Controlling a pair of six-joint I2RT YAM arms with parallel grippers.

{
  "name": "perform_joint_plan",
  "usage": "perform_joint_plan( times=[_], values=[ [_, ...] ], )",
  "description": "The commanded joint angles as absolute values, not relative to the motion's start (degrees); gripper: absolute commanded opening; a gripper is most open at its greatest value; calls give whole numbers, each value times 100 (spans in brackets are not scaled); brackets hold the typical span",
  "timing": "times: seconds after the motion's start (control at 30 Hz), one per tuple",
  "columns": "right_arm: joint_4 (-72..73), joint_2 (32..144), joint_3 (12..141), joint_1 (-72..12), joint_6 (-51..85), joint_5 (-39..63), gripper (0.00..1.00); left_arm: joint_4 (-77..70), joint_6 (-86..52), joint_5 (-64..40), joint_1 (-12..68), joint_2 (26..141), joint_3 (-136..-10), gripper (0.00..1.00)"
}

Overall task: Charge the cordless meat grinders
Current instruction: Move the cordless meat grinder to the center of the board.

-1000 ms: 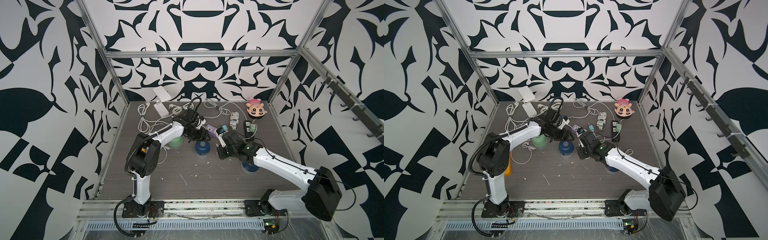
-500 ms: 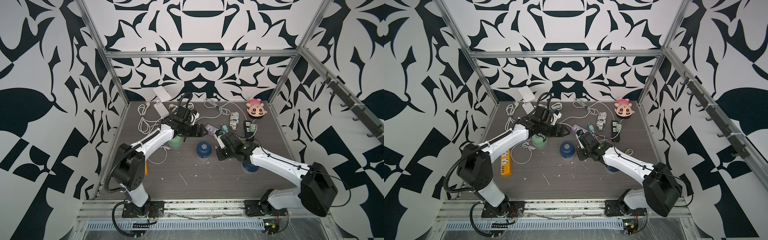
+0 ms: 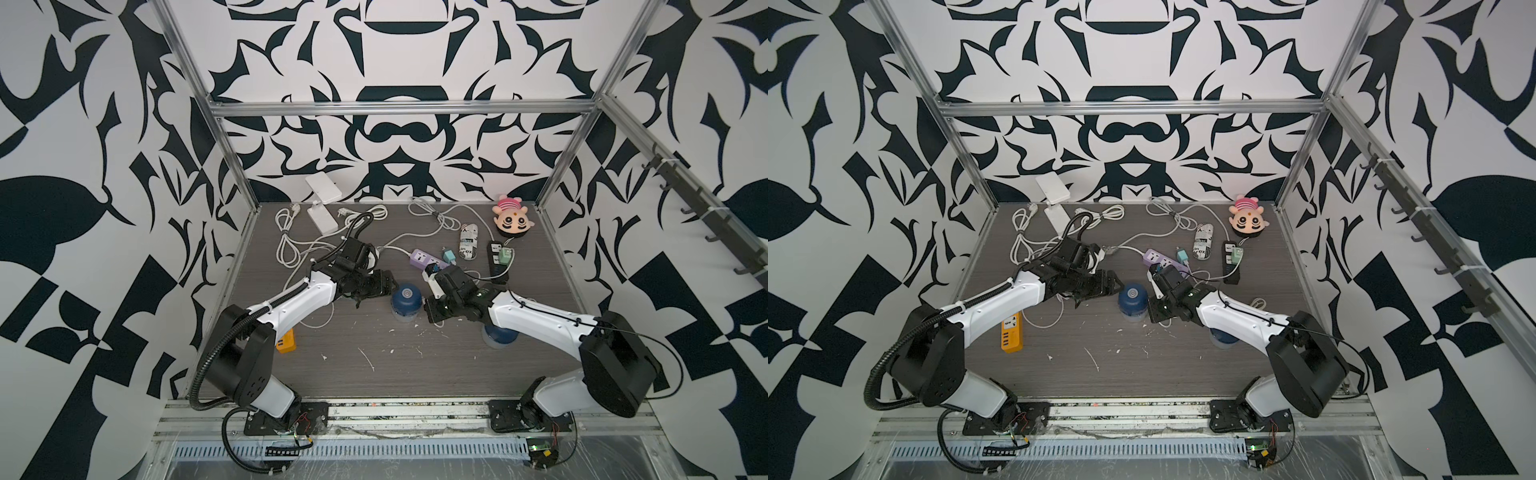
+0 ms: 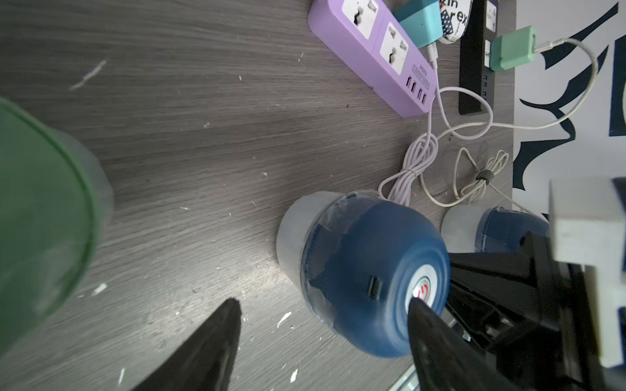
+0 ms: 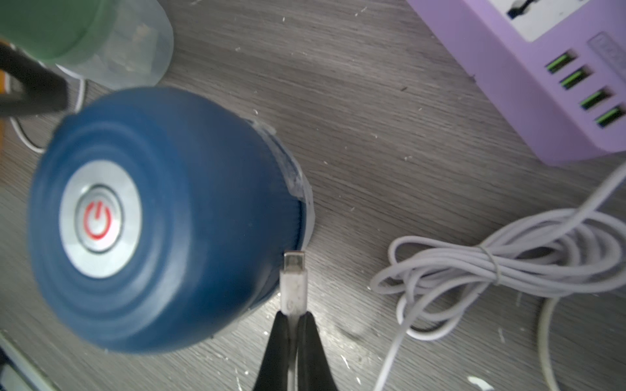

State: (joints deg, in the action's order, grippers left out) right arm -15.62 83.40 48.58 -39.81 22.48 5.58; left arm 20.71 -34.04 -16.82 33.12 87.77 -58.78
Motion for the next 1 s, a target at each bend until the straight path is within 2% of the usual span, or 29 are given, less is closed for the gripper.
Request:
perform_joint_plan(
  times=[0.0, 0.37, 0.97],
  values=[
    [-1367, 8398, 5060, -3964, 2540, 640, 0, 1675, -3764, -1735, 3366, 8481, -5595, 80],
    [-1183, 8557, 4968, -3970, 2785, 950, 0, 1494, -4000, -1446, 3375, 8118, -5354, 90],
    [-739, 8850, 5289, -3973, 3292, 954, 0, 1654, -3594, -1507, 3362, 8812, -5968, 89]
  ],
)
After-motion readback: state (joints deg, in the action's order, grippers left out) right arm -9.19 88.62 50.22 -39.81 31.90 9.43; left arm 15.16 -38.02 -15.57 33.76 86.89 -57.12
